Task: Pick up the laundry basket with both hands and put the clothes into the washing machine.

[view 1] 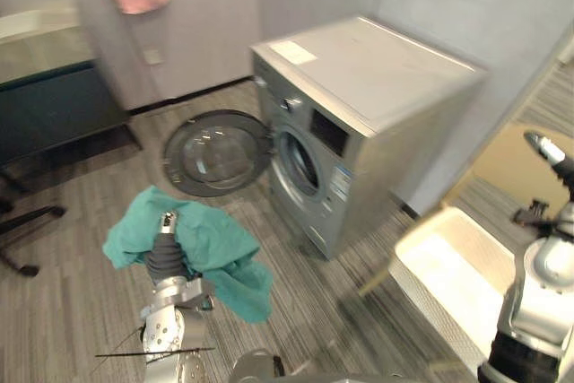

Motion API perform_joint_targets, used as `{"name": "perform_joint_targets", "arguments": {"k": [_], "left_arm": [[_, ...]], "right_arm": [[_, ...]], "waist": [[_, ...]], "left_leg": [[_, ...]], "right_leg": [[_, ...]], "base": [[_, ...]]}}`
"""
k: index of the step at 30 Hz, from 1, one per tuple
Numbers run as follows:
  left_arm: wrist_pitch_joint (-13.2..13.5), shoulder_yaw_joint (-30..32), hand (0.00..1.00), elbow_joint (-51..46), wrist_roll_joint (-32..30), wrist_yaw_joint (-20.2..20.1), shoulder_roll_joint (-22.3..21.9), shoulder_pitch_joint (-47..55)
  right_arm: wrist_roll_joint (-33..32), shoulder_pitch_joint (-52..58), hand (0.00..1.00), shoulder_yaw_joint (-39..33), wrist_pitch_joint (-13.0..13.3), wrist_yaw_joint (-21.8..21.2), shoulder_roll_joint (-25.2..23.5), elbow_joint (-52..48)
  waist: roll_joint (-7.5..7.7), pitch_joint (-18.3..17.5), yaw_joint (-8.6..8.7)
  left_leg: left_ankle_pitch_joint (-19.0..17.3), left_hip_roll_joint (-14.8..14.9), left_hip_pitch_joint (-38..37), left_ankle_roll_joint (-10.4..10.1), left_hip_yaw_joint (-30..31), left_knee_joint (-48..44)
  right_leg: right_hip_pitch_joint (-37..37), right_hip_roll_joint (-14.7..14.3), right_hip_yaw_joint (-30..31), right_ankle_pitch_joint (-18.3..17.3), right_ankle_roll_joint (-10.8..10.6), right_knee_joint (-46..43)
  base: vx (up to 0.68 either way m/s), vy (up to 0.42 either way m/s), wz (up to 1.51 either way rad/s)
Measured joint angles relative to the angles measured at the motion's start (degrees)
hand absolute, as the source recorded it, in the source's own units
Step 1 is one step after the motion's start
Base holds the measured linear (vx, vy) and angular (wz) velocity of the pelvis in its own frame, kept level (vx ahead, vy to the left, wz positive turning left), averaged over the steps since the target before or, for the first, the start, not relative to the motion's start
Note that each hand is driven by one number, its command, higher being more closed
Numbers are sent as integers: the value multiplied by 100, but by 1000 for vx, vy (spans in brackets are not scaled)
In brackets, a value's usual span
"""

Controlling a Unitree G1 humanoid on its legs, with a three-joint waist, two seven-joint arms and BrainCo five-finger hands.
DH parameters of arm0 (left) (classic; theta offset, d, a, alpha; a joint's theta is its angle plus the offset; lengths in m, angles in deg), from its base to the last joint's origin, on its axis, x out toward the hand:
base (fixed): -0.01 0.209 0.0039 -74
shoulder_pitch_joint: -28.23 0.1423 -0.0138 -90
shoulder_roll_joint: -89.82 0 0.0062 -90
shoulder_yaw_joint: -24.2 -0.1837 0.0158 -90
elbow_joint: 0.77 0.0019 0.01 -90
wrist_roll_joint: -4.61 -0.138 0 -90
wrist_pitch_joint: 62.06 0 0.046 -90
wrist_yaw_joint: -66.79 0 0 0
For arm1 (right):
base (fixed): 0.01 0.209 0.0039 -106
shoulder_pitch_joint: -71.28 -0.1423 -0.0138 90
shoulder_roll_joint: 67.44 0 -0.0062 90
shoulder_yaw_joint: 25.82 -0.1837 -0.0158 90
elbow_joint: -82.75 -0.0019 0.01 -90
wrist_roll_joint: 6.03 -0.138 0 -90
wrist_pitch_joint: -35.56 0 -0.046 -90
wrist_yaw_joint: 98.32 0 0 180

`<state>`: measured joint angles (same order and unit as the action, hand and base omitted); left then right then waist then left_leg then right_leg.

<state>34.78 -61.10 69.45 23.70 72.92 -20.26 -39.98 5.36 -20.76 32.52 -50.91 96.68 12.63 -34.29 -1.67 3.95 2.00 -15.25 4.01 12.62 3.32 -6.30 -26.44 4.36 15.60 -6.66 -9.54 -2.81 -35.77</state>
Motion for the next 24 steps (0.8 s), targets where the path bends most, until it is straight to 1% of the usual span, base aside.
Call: {"name": "perform_joint_targets", "arguments": {"k": [1,2,3,4,5,6,7,8,9,10,11,12,13,14,15,16,17,18,19,20,21,22,23,24], "left_arm": [[-15,-44,100,45,-2,-38,7,9],[-20,-112,100,111,-3,-102,17,5],[-24,-249,100,216,-5,-127,49,-4],[-51,-491,100,399,-6,-192,101,5],[-81,-583,100,450,-6,-228,103,3],[-127,-783,100,464,-16,-250,97,-8],[-133,-886,100,465,-21,-259,101,-24],[-141,-1104,100,492,-77,-310,124,-46],[-151,-1185,100,534,-89,-337,137,-55],[-154,-1288,100,589,-144,-368,130,-79],[-154,-1375,100,665,-181,-384,101,-93],[-158,-1441,100,802,-193,-397,76,-101],[-161,-1475,100,871,-193,-430,74,-97],[-194,-1517,100,992,-196,-484,70,-67],[-228,-1522,100,1151,-201,-502,70,-1],[-252,-1489,100,1299,-201,-513,71,45],[-277,-1444,100,1418,-202,-528,67,62],[-388,-1287,100,1721,-209,-597,25,66],[-412,-1237,100,1837,-222,-600,13,50],[-453,-1196,100,2039,-254,-612,22,22],[-489,-1199,100,2106,-258,-612,23,16],[-518,-1202,100,2227,-259,-612,31,-7],[-536,-1194,100,2303,-255,-606,46,-40],[-535,-1189,100,2334,-252,-603,71,-52]], "right_arm": [[1,43,0,-73,2,-9,-84,-174],[-2,60,0,-149,10,-8,-128,-338],[-3,124,0,-219,42,0,-122,-490],[-21,266,0,-231,92,9,-121,-682],[-30,330,0,-214,103,10,-124,-750],[-54,500,0,-184,123,40,-124,-941],[-63,582,0,-161,135,70,-124,-1046],[-65,785,0,-66,229,159,-121,-1215],[-63,851,0,-15,256,182,-131,-1223],[-64,948,0,72,250,232,-165,-1222],[-62,954,0,140,241,242,-224,-1222],[-46,1036,0,289,232,264,-308,-1226],[-21,1084,0,392,221,263,-371,-1233],[34,1175,0,553,209,260,-455,-1287],[66,1321,0,659,208,278,-535,-1359],[90,1381,0,702,212,289,-583,-1379],[101,1396,0,700,214,307,-593,-1376],[98,1456,0,666,214,389,-602,-1375],[101,1499,0,658,217,392,-626,-1378],[102,1567,0,540,182,409,-673,-1361],[105,1586,0,511,143,408,-701,-1341],[118,1599,0,463,96,410,-722,-1263],[177,1585,0,467,39,422,-716,-1227],[215,1575,0,472,34,443,-718,-1207]], "waist": [[95,67,65],[167,95,87],[195,111,113],[207,126,140],[200,130,158],[214,121,181],[213,123,183],[172,118,228],[90,102,236],[24,55,293],[1,47,294],[-64,50,316],[-71,61,327],[-96,112,327],[-133,122,312],[-132,118,292],[-231,112,291],[-132,127,323],[-135,132,357],[-179,159,388],[-178,161,396],[-156,172,409],[-154,175,413],[-148,175,411]], "left_leg": [[114,-155,-105,82,183,191],[173,-249,-159,89,313,277],[181,-301,-197,71,473,303],[146,-326,-314,-1,670,338],[138,-322,-360,-76,750,324],[15,-316,-408,-174,929,207],[-79,-315,-431,-219,1016,119],[-352,-286,-452,-365,1226,-142],[-420,-207,-461,-416,1316,-190],[-454,-122,-575,-461,1412,-130],[-453,-39,-674,-462,1367,-23],[-440,135,-739,-483,1166,-139],[-433,216,-688,-487,1025,-441],[-344,410,-424,-496,811,-1488],[59,644,-113,-258,620,-2574],[456,857,67,49,365,-3083],[737,1011,132,227,140,-3324],[1519,1331,274,570,-424,-3693],[1752,1424,341,569,-577,-3859],[1453,1563,473,391,-665,-4063],[1263,1595,485,250,-661,-4052],[922,1599,480,11,-590,-3796],[674,1555,496,-97,-420,-3259],[589,1479,493,-190,-276,-2885]], "right_leg": [[226,-519,688,-335,-69,29],[398,-891,1127,-519,-127,166],[548,-1241,1378,-599,-151,376],[783,-1642,1515,-585,-131,720],[873,-1758,1508,-546,-95,834],[1017,-1863,1433,-442,-28,1051],[1080,-1883,1384,-273,40,1135],[1014,-1855,1080,173,198,1146],[947,-1906,943,131,261,1152],[882,-1949,784,30,313,1166],[826,-1982,724,-5,368,1175],[662,-2099,663,-36,398,1244],[553,-2159,662,-94,451,1297],[329,-2289,646,-245,533,1292],[106,-2437,721,-381,640,1237],[13,-2522,863,-448,716,1191],[-43,-2571,984,-469,750,1185],[-121,-2553,1280,-471,769,1232],[-168,-2525,1391,-463,770,1279],[-307,-2495,1592,-437,743,1360],[-357,-2461,1689,-436,739,1401],[-480,-2368,1834,-435,732,1508],[-594,-2300,1994,-441,715,1629],[-629,-2259,2059,-449,701,1675]], "base": [[182,-37,118],[264,-86,121],[278,-160,111],[295,-168,94],[275,-151,89],[240,-130,59],[318,-190,78],[360,-247,59],[382,-261,71],[311,-218,38],[315,-226,34],[220,-183,11],[224,-207,6],[193,-171,-18],[235,-164,-47],[217,-100,-67],[232,-31,-105],[232,21,-90],[299,62,-96],[250,74,-56],[245,95,-65],[208,116,-52],[198,134,-45],[184,175,-43]]}}
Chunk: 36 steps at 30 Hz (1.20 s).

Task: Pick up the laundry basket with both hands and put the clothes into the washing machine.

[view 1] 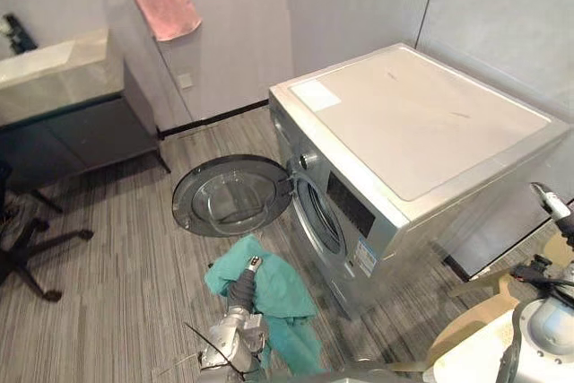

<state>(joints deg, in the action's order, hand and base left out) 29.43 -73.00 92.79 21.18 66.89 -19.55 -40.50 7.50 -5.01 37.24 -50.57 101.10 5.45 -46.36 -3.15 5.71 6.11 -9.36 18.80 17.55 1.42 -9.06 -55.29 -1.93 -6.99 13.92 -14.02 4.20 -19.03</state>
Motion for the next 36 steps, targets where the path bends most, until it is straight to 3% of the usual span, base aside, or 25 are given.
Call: {"name": "perform_joint_targets", "arguments": {"k": [1,3,4,6,7,8,9,10,12,14,16,17,18,20,21,23,24,27,28,31,34,35,36], "left_arm": [[1,1,100,58,8,10,14,-3],[1,16,100,182,7,54,15,4],[0,17,100,199,6,88,15,11],[1,-1,100,204,-17,133,16,17],[3,-10,100,204,-37,131,16,15],[7,-45,100,208,-64,130,11,17],[12,-6,100,263,-137,132,82,-4],[27,19,100,263,-151,134,97,-6],[35,-18,100,386,-158,123,138,33],[35,-67,100,508,-160,123,160,1],[36,-65,100,605,-159,126,181,-4],[36,-55,100,653,-159,128,198,2],[43,53,100,776,-155,134,239,11],[40,180,100,984,-148,144,276,7],[39,277,100,1174,-144,142,283,4],[40,333,100,1317,-139,132,277,-17],[35,355,100,1453,-110,103,259,-87],[-1,360,100,1584,-75,80,227,-219],[-1,355,100,1639,-75,64,199,-256],[-4,323,100,1737,-73,7,131,-304],[-6,326,100,1735,55,6,52,-454],[-6,332,100,1732,97,3,20,-454],[-9,354,100,1734,137,0,23,-431]], "right_arm": [[32,-44,0,-17,-2,56,26,21],[69,-109,0,-24,-4,127,98,98],[70,-104,0,-20,-22,170,105,108],[192,-43,0,-89,-39,237,103,-38],[273,13,0,-153,-36,286,101,-109],[365,204,0,-263,-31,344,75,-264],[495,397,0,-258,-56,404,-133,-308],[525,499,0,-271,-65,401,-130,-356],[873,756,0,-441,-214,427,-185,-598],[1017,813,0,-516,-396,459,-240,-597],[1123,791,0,-559,-571,571,-243,-560],[1131,764,0,-648,-591,625,-242,-470],[1132,672,0,-840,-664,708,-232,-190],[1137,564,0,-1090,-681,761,-189,269],[1156,496,0,-1298,-699,803,-72,846],[1195,387,0,-1317,-706,785,50,1491],[1193,434,0,-1267,-718,659,25,2022],[1194,975,0,-1005,-796,374,-285,2787],[1193,1160,0,-777,-797,315,-322,3011],[1034,1755,0,301,-631,-76,-349,3685],[504,1838,0,913,-458,-631,-507,4751],[214,1831,0,1003,-425,-866,-518,5158],[-16,1814,0,1084,-423,-1026,-500,5540]], "waist": [[2,-1,-1],[-14,-2,-23],[-13,-2,-37],[-55,-21,-27],[-82,-37,-18],[-180,-95,3],[72,-111,18],[125,-106,43],[156,-111,108],[182,-124,103],[159,-125,79],[131,-125,78],[121,-97,77],[245,-154,77],[271,-199,77],[197,-198,76],[149,-212,112],[46,-153,249],[4,-138,262],[-109,-103,243],[11,169,118],[13,196,4],[21,199,-84]], "left_leg": [[-139,-225,-28,-200,438,979],[-162,-493,-104,-364,1309,2445],[-136,-529,-126,-408,1548,2745],[108,-597,-252,-787,2318,3621],[197,-587,-289,-867,2391,3715],[308,-592,-269,-1440,2396,3635],[20,-866,-172,-1276,2027,3120],[-179,-945,-67,-1181,1897,2802],[-856,-1050,275,-862,1324,1774],[-1157,-1046,293,-636,761,1456],[-1315,-940,191,-447,164,1411],[-1341,-874,93,-391,-86,1485],[-1306,-785,-155,-260,-607,1721],[-1263,-784,-472,-197,-1094,2055],[-1223,-756,-791,-195,-1537,2377],[-1186,-695,-994,-216,-1948,2601],[-1120,-593,-1059,-251,-2173,2710],[-964,-581,-1303,-298,-2369,2930],[-912,-583,-1413,-323,-2366,2997],[-813,-405,-1664,-415,-2375,3116],[-628,1,-1615,-113,-2128,2082],[-464,252,-1395,152,-1853,1384],[-121,464,-1085,267,-1511,729]], "right_leg": [[-21,82,136,-46,-89,40],[23,146,433,-167,-281,-10],[23,162,539,-207,-347,-19],[34,266,811,-418,-685,-142],[59,302,829,-505,-807,-194],[119,408,901,-728,-997,-320],[182,757,992,-873,-1176,-442],[215,886,982,-874,-1199,-444],[317,1228,1276,-855,-1461,-302],[544,1419,1488,-691,-1691,-298],[915,1536,1375,-341,-1369,-412],[1082,1595,1105,-109,-1098,-431],[1400,1809,167,34,-763,-775],[1549,2031,-1059,-43,-617,-1218],[1468,2081,-2163,-174,-443,-1274],[1456,1976,-2700,-210,-442,-951],[1456,1849,-2651,-31,-591,-619],[1360,1793,-2630,202,-731,-419],[1292,1744,-2630,265,-847,-350],[1115,1489,-2597,273,-862,-229],[842,1360,-2475,0,-753,-336],[739,1228,-2347,-114,-711,-368],[656,1133,-2239,-231,-599,-376]], "base": [[175,219,-46],[202,286,-66],[202,322,-78],[207,378,-74],[190,426,-68],[162,477,-71],[136,488,-77],[105,593,-86],[79,573,-113],[28,472,-148],[2,365,-154],[-42,365,-155],[-61,404,-149],[-79,201,-150],[-67,118,-160],[19,85,-152],[59,46,-117],[85,-45,-54],[124,-115,-47],[125,-160,-49],[89,-213,-31],[51,-114,-50],[73,-116,-53]]}}
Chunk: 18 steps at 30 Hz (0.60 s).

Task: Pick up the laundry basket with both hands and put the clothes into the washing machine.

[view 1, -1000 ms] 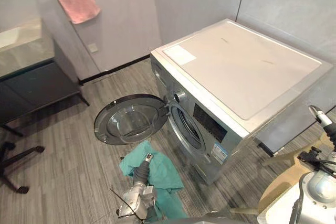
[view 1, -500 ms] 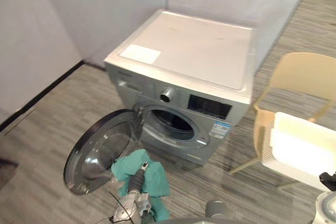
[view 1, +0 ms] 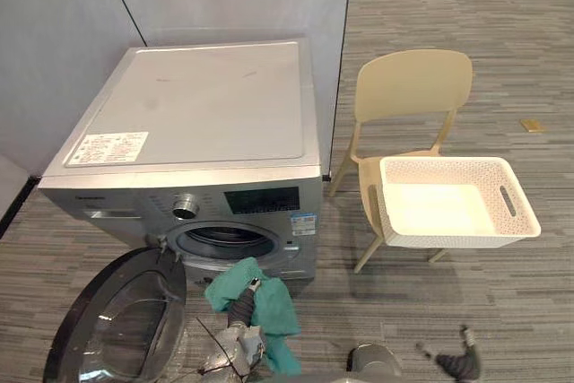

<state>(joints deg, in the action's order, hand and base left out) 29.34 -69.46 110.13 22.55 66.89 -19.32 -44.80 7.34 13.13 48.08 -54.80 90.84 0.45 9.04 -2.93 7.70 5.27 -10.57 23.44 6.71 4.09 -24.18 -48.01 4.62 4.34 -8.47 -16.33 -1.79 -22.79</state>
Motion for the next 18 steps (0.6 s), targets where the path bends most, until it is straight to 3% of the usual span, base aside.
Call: {"name": "perform_joint_targets", "arguments": {"k": [3,6,7,8,9,10,11,14,17,18], "left_arm": [[-7,85,100,67,55,10,1,66],[-32,94,100,398,56,44,51,41],[-51,78,100,596,56,72,64,-30],[-99,14,100,678,57,142,60,-170],[-88,-94,100,686,60,176,71,-245],[-83,-111,100,725,102,207,121,-360],[-66,-112,100,744,182,301,196,-619],[102,-109,100,732,438,607,559,-1379],[302,-114,100,647,729,943,542,-2062],[383,-101,100,631,875,1124,536,-2246]], "right_arm": [[-492,-225,0,88,12,-202,175,694],[-856,-711,0,236,7,-399,548,1428],[-892,-925,0,278,7,-410,607,1651],[-912,-1106,0,407,7,-412,691,1728],[-935,-1247,0,513,42,-419,799,1709],[-945,-1372,0,561,46,-414,849,1756],[-968,-1602,0,717,54,-441,912,1681],[-1126,-2513,0,1223,109,-292,1040,1363],[-1361,-3258,0,1988,162,-142,1063,1041],[-1424,-3479,0,2339,202,-107,967,894]], "waist": [[77,6,-108],[230,59,-150],[261,104,-139],[240,158,-133],[55,287,-141],[191,411,-155],[204,700,-128],[297,1328,-76],[145,1995,-151],[108,2053,-162]], "left_leg": [[-196,33,439,-282,515,-228],[-216,-164,655,-424,783,955],[-138,-346,701,-546,869,1502],[104,-588,779,-806,981,2238],[617,-682,776,-1118,1007,2656],[547,-793,761,-1102,921,2482],[273,-874,944,-918,796,2115],[-197,-765,1988,-604,615,910],[-656,-568,2617,-409,451,-15],[-859,-437,2978,-389,418,-417]], "right_leg": [[-80,-8,201,-50,37,112],[-185,240,368,80,-147,290],[-185,380,380,105,-195,290],[-133,538,383,137,-291,283],[-127,625,397,102,-529,231],[-79,762,450,35,-669,134],[171,932,535,-13,-801,-168],[1422,1116,869,-39,-854,-1347],[2258,1202,1108,-203,-1105,-2110],[2716,1194,1193,-341,-1201,-2483]], "base": [[114,-35,-39],[234,130,-28],[167,233,-4],[206,355,-2],[185,383,-7],[155,423,-12],[46,392,-29],[-54,272,-36],[-120,181,-43],[-144,93,-51]]}}
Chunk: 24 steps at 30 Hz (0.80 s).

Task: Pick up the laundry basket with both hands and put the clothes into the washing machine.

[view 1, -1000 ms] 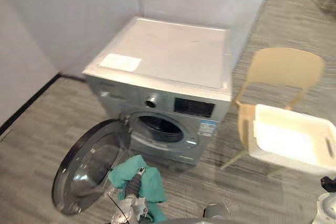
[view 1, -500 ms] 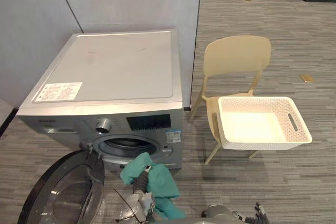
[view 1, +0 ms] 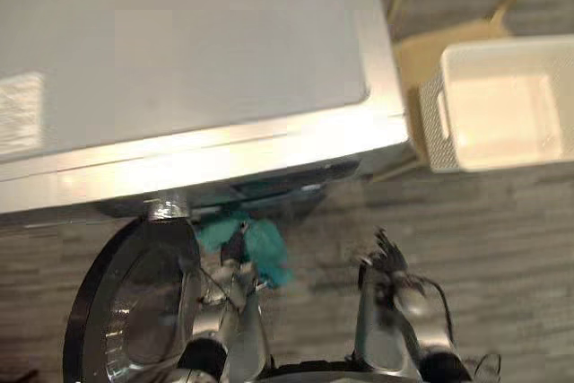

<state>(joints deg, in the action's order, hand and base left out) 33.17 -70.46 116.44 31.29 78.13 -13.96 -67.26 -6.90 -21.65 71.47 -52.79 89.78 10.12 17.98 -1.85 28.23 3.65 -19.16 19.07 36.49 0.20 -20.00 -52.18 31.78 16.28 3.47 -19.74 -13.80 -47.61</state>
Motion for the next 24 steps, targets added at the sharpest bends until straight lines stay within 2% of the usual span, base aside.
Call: {"name": "perform_joint_targets", "arguments": {"k": [2,3,5,7,10,12,13,16,18,21,22,23,24], "left_arm": [[56,94,100,-53,119,169,-36,-320],[81,145,100,-81,165,211,-59,-454],[220,333,100,-358,331,418,-204,-916],[291,524,100,-684,425,543,-296,-1105],[299,768,100,-913,428,700,-323,-1430],[319,1254,100,-1114,426,947,-277,-1861],[358,1369,100,-1143,428,1016,-237,-1984],[467,1841,100,-1153,541,1330,176,-2608],[543,1976,100,-1215,544,1543,690,-3038],[710,1947,100,-1288,592,1721,809,-3462],[711,1961,100,-1218,678,1783,940,-3671],[711,1976,100,-1190,690,1787,976,-3727],[717,2052,100,-1034,896,1866,1239,-4094]], "right_arm": [[-82,-288,0,427,62,76,-182,-132],[-77,-361,0,512,71,86,-226,-195],[-72,-453,0,687,129,214,-286,-564],[-58,-437,0,736,143,352,-319,-900],[102,-444,0,725,184,519,-272,-1266],[300,-398,0,726,244,723,-248,-1674],[347,-375,0,727,256,758,-248,-1779],[371,-84,0,755,478,824,-202,-2249],[368,182,0,812,734,816,-196,-2460],[314,341,0,856,958,793,-212,-2467],[293,380,0,896,1005,790,-219,-2467],[286,385,0,905,1017,790,-219,-2467],[166,415,0,951,1109,778,-235,-2471]], "waist": [[3,56,-17],[-9,102,-40],[3,228,-160],[48,281,-156],[115,320,-155],[154,335,-173],[164,339,-173],[245,361,-172],[346,358,-189],[432,355,-223],[520,355,-227],[543,356,-228],[614,353,-221]], "left_leg": [[-237,186,592,21,41,-585],[-308,237,778,23,80,-783],[-555,480,1644,36,319,-1583],[-644,589,2331,62,557,-2107],[-709,636,3181,63,843,-2710],[-714,637,3969,59,1155,-3202],[-720,631,4136,46,1219,-3285],[-693,582,4744,38,1478,-3663],[-671,574,5104,-4,1670,-3904],[-511,572,5419,-80,1865,-3894],[-463,586,5456,-102,1882,-3852],[-459,588,5465,-105,1884,-3841],[-343,597,5583,-156,1973,-3781]], "right_leg": [[661,-8,46,-265,-45,-550],[859,-20,54,-352,-68,-742],[1686,-109,126,-682,-65,-1575],[2298,-150,159,-858,-55,-2174],[3055,-161,231,-1103,-55,-2918],[3696,-160,263,-1301,-50,-3566],[3829,-155,264,-1345,-46,-3692],[4292,-124,268,-1515,11,-4237],[4551,-127,252,-1638,58,-4581],[4690,-146,52,-1689,172,-4697],[4737,-146,18,-1699,216,-4727],[4752,-146,13,-1700,225,-4731],[4811,-172,-94,-1699,283,-4729]], "base": [[-127,40,-30],[-188,5,-22],[-202,-29,-11],[-125,-43,5],[-160,-82,14],[-117,-78,22],[-119,-96,26],[-69,-83,22],[-43,-85,13],[-46,-92,12],[-29,-75,10],[-30,-105,7],[-13,-98,0]]}}
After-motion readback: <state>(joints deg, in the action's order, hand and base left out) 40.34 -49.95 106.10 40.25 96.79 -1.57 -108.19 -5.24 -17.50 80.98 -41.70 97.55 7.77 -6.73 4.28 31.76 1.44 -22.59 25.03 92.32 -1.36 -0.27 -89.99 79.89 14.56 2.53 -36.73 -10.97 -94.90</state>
